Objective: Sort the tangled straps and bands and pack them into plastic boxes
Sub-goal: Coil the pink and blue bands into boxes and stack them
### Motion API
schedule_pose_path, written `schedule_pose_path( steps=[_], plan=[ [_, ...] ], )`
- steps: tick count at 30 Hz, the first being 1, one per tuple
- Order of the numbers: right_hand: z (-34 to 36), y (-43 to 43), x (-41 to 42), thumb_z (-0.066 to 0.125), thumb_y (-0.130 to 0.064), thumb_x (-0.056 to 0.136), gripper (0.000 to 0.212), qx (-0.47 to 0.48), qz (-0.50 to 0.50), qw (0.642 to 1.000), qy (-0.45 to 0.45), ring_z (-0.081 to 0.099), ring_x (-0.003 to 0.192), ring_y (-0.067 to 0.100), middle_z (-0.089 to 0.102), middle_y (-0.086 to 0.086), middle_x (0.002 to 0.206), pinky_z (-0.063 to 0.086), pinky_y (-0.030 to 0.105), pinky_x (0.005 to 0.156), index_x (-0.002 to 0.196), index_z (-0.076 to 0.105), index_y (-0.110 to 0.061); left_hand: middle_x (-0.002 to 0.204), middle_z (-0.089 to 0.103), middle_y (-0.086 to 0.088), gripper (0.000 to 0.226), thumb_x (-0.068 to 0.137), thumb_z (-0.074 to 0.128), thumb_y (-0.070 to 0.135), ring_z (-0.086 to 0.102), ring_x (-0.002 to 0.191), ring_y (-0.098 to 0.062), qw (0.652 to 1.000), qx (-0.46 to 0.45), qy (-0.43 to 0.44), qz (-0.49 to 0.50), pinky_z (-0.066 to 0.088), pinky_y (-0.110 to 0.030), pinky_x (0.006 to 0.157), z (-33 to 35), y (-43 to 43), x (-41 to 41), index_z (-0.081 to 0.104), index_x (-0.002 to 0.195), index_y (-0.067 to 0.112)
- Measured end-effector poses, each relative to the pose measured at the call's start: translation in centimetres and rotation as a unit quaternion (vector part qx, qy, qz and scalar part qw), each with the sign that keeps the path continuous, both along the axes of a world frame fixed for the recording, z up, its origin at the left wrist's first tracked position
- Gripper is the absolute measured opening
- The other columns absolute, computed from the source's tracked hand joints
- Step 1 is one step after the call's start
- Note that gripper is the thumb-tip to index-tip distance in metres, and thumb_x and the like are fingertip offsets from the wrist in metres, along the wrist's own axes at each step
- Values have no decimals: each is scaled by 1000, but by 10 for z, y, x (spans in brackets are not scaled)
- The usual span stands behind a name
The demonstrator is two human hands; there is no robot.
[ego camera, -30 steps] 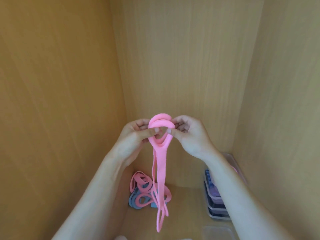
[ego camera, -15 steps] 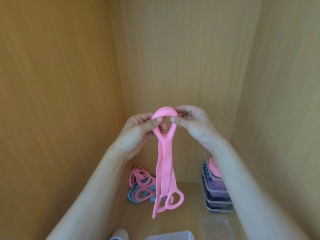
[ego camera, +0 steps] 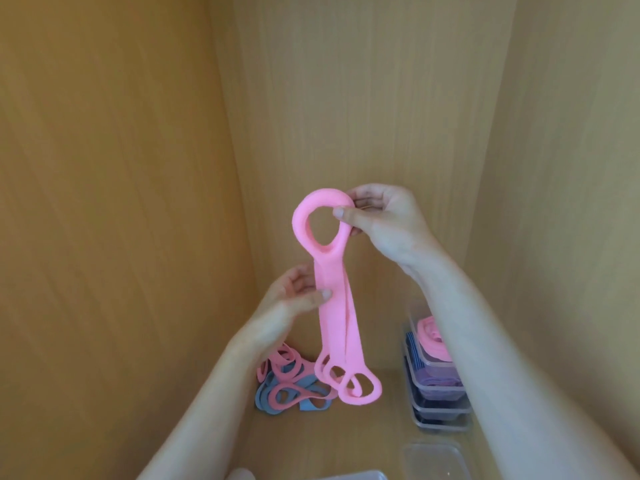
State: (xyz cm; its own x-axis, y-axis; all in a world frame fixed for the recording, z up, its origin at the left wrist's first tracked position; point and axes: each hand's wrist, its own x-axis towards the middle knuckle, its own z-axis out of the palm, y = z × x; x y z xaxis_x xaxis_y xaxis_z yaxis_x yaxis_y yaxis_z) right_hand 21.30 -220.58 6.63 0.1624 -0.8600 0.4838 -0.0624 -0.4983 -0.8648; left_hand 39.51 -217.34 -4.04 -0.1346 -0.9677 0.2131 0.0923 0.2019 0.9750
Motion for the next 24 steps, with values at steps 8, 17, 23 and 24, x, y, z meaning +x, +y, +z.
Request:
schedule_pose_path(
  steps=[8,17,23,24],
  plan=[
    [23,-5,3,82,-5,79,22,-69,-25,997,22,69,72,12,75,3,87,61,33,74,82,73,-25,102,75,2,21,91,72,14,72,96,-12,993,9,-116,23,56,-21,79,-12,-16,-27,68,111,12],
    [32,-9,-12,83,-5,78,22,-81,-29,996,16,71,73,14,75,3,87,61,31,71,83,74,-25,107,76,3,23,93,68,8,73,98,-12,973,43,-227,17,59,-32,86,-43,-13,-10,69,114,16],
    [32,-10,-11,84,-3,78,24,-87,-19,996,24,70,69,12,74,-2,80,61,30,69,81,73,-24,97,77,-1,18,88,72,2,74,91,-18,963,33,-259,67,60,-40,87,-59,-12,3,73,100,14],
    [32,-10,-10,84,-3,77,25,-89,-19,996,23,70,69,12,74,-2,79,61,30,69,80,73,-25,96,77,-1,17,88,71,2,74,92,-18,962,33,-264,68,59,-40,89,-61,-12,3,74,99,14]
  ],
)
